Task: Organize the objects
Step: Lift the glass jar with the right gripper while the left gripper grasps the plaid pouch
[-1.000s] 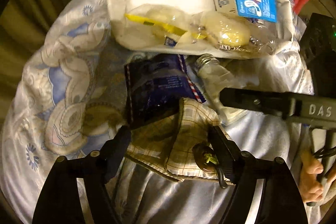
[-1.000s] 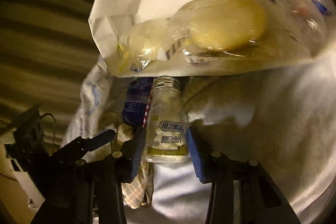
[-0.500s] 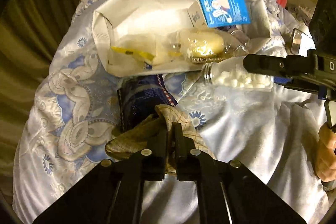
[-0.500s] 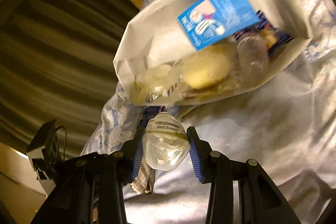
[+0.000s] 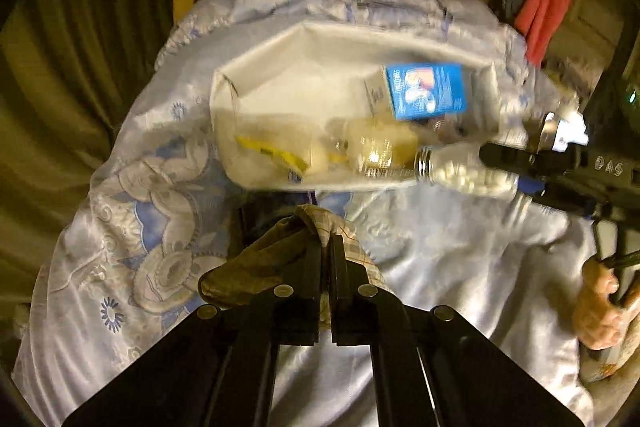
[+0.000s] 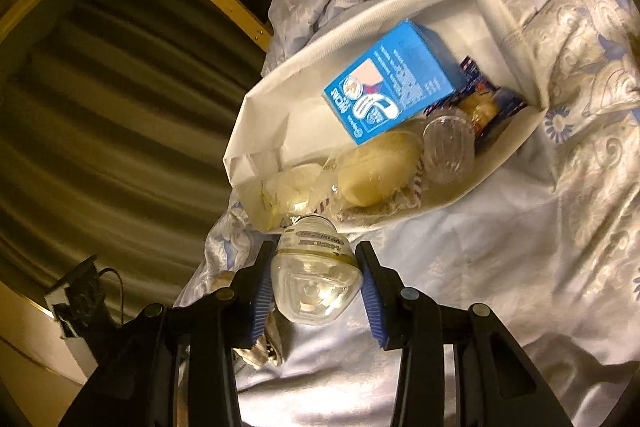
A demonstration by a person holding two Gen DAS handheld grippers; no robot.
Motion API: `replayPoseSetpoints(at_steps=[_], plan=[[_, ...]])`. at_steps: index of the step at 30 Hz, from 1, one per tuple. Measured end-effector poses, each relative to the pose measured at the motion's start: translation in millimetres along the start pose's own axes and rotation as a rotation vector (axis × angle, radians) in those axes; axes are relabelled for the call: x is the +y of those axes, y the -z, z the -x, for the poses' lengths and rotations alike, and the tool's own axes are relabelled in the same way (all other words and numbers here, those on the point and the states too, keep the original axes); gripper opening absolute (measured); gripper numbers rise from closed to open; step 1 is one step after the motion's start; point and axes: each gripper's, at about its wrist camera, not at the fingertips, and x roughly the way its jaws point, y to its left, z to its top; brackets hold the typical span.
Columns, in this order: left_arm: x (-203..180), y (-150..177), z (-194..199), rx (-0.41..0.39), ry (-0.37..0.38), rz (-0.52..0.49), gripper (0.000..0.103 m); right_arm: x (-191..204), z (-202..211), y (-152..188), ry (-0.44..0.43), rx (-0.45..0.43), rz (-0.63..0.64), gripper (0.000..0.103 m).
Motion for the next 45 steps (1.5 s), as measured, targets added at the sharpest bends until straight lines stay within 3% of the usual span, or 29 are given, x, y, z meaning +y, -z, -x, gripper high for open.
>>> replayPoseSetpoints(at_steps=[6, 14, 20, 30, 40, 45], plan=[[8, -6, 16, -0.105, 0.074, 0.058, 0.003, -5, 22, -6, 0.004, -0.068, -0.015, 0.038], [1, -8, 30, -0.229, 0.163, 0.064, 0.003, -16, 53, -17, 0.147, -0.207, -0.008, 0.038], [-2, -9, 21, -0.223, 0.166, 0.077, 0.003, -20, 56, -19, 0.319, -0.302, 0.017, 0.038], [-12, -14, 11, -0.236, 0.204, 0.094, 0.003, -27, 23, -33, 0.509, -0.332, 0.051, 0.038], [-35, -19, 5, -0.236, 0.202, 0.049, 0.003, -39, -18, -44, 0.52, -0.309, 0.073, 0.038], [-38, -17, 1, -0.224, 0.188, 0.036, 0.003, -49, -17, -46, 0.437, -0.295, 0.038, 0.04]])
